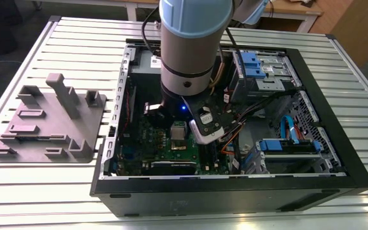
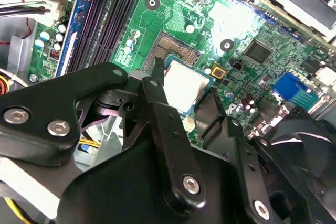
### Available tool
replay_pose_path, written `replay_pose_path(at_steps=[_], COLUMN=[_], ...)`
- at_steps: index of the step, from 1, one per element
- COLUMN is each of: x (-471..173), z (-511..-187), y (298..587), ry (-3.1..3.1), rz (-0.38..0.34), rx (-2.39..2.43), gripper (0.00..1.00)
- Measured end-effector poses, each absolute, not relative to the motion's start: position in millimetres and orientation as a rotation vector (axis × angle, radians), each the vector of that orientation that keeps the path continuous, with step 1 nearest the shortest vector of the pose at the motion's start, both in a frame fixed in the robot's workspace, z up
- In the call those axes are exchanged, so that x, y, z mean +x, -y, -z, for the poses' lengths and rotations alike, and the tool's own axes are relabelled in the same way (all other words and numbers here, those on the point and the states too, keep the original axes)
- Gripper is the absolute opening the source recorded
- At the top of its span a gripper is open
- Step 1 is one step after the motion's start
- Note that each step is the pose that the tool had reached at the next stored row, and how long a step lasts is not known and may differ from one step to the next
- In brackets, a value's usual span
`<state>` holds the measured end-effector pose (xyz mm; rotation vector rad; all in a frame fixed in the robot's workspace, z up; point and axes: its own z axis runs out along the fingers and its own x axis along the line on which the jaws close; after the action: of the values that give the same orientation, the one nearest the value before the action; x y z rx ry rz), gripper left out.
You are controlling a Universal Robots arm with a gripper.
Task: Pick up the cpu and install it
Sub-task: 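Pick up the cpu and move it towards the insertion slot, then place the cpu into insertion slot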
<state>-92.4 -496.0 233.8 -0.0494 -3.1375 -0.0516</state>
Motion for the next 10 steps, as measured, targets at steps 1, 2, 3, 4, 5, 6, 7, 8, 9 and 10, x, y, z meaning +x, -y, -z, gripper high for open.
replay_pose_path(at_steps=[1,2,3,4,5,6,7,8,9,10], x=[-92.4,-92.4,-92.4,-92.4,-92.4,-92.4,-92.4,-92.4,-92.4,-92.4], z=[-233.8,-233.3,-232.9,-232.9,-232.9,-232.9,-232.9,-232.9,-232.8,-232.8], y=[496.0,496.0,496.0,496.0,496.0,496.0,496.0,496.0,496.0,496.0], ry=[3.137,3.138,3.138,3.138,3.138,3.138,3.138,3.138,3.138,3.138], rz=[0.051,0.052,0.052,0.052,0.052,0.052,0.052,0.052,0.052,0.052], rx=[-0.049,-0.049,-0.049,-0.049,-0.049,-0.049,-0.049,-0.049,-0.049,-0.049], gripper=[0.47,0.47,0.47,0.47,0.47,0.47,0.47,0.47,0.47,0.47])
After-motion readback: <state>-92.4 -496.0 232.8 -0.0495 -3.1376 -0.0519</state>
